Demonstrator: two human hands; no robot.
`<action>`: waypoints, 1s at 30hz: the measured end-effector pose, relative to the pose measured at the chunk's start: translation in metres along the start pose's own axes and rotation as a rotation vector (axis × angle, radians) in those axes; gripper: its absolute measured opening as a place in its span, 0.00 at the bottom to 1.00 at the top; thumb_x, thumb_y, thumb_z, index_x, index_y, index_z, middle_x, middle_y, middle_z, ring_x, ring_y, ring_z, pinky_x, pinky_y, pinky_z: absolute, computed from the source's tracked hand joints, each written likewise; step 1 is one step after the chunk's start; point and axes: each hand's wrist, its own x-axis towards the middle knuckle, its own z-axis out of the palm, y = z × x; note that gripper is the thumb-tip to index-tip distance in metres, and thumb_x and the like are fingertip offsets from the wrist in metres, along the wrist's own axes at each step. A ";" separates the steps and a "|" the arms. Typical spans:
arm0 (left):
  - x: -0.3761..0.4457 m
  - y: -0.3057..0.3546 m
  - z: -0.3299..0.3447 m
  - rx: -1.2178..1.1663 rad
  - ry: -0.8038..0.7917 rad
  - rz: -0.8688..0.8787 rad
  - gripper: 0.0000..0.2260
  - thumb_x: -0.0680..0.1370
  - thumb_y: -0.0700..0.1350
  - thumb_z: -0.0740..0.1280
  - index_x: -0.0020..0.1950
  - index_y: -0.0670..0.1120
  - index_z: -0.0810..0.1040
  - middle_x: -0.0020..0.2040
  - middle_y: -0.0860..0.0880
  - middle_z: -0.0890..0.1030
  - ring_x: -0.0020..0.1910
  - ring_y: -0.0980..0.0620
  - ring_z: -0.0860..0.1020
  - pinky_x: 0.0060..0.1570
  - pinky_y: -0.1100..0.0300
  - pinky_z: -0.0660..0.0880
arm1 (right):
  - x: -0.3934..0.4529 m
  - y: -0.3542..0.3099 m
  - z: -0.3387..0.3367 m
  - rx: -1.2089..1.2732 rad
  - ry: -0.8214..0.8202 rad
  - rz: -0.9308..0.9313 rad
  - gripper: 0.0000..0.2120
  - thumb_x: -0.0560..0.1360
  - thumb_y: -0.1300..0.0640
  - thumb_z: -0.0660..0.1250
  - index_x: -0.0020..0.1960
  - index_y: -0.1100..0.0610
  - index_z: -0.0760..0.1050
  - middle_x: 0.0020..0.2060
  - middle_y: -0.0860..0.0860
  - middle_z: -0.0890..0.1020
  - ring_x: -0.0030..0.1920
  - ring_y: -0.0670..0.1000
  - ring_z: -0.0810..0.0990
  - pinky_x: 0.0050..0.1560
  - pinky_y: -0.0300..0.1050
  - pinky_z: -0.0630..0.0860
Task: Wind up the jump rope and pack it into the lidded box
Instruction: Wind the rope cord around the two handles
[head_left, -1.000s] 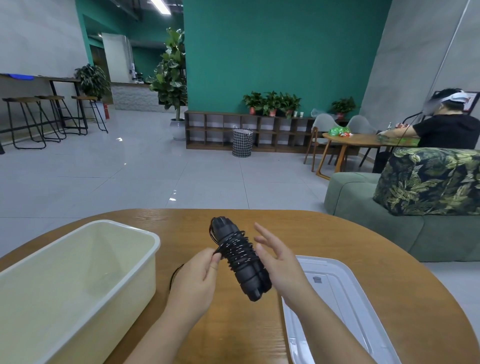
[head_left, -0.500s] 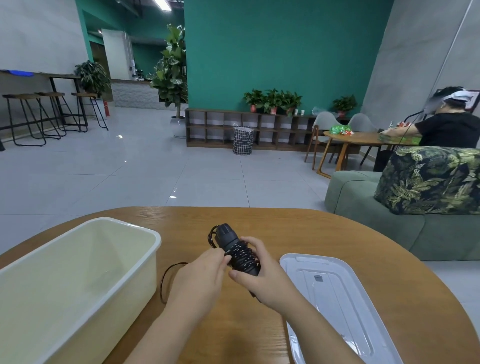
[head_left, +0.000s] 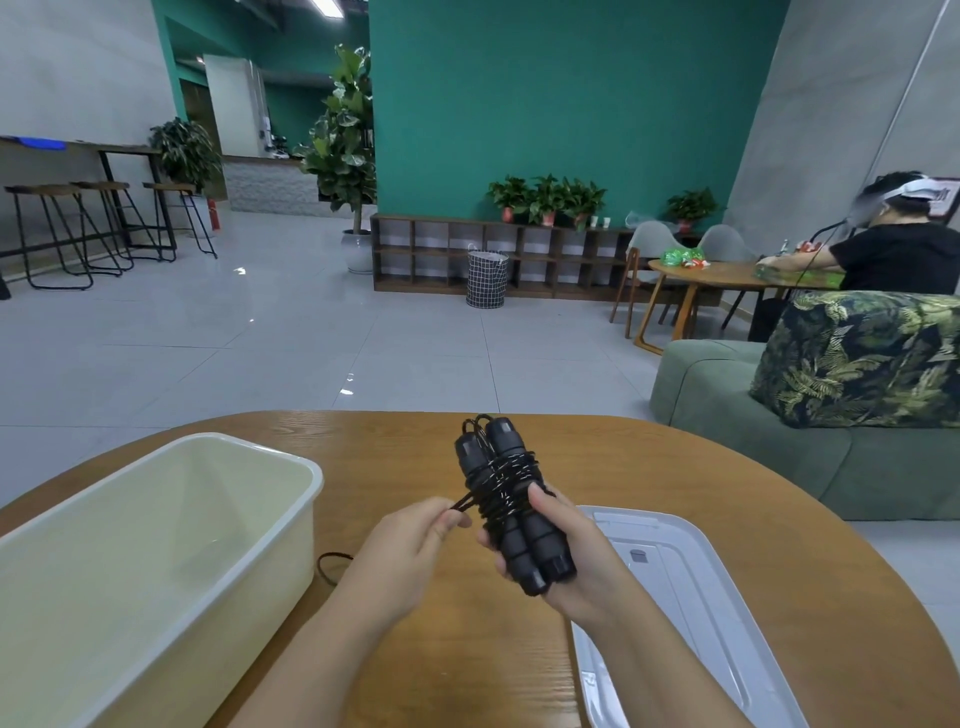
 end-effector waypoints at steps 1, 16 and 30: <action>0.001 0.000 0.000 -0.007 0.003 0.008 0.08 0.80 0.48 0.56 0.46 0.55 0.75 0.36 0.59 0.76 0.38 0.65 0.74 0.35 0.72 0.65 | -0.001 0.001 -0.001 0.023 -0.019 0.037 0.21 0.69 0.53 0.68 0.59 0.60 0.72 0.45 0.62 0.83 0.41 0.62 0.82 0.32 0.46 0.77; 0.007 -0.004 0.002 0.035 0.137 -0.032 0.16 0.79 0.51 0.54 0.31 0.55 0.65 0.34 0.52 0.68 0.36 0.50 0.71 0.37 0.53 0.68 | 0.008 0.008 -0.004 -0.625 0.206 -0.238 0.16 0.77 0.51 0.64 0.65 0.44 0.72 0.58 0.49 0.80 0.53 0.47 0.82 0.55 0.49 0.79; 0.007 0.001 0.009 0.092 0.086 0.084 0.10 0.79 0.48 0.57 0.48 0.47 0.77 0.39 0.52 0.73 0.41 0.51 0.73 0.43 0.50 0.73 | 0.011 0.011 0.009 -1.255 0.147 -0.298 0.40 0.65 0.51 0.73 0.71 0.44 0.55 0.61 0.43 0.73 0.53 0.44 0.77 0.52 0.41 0.76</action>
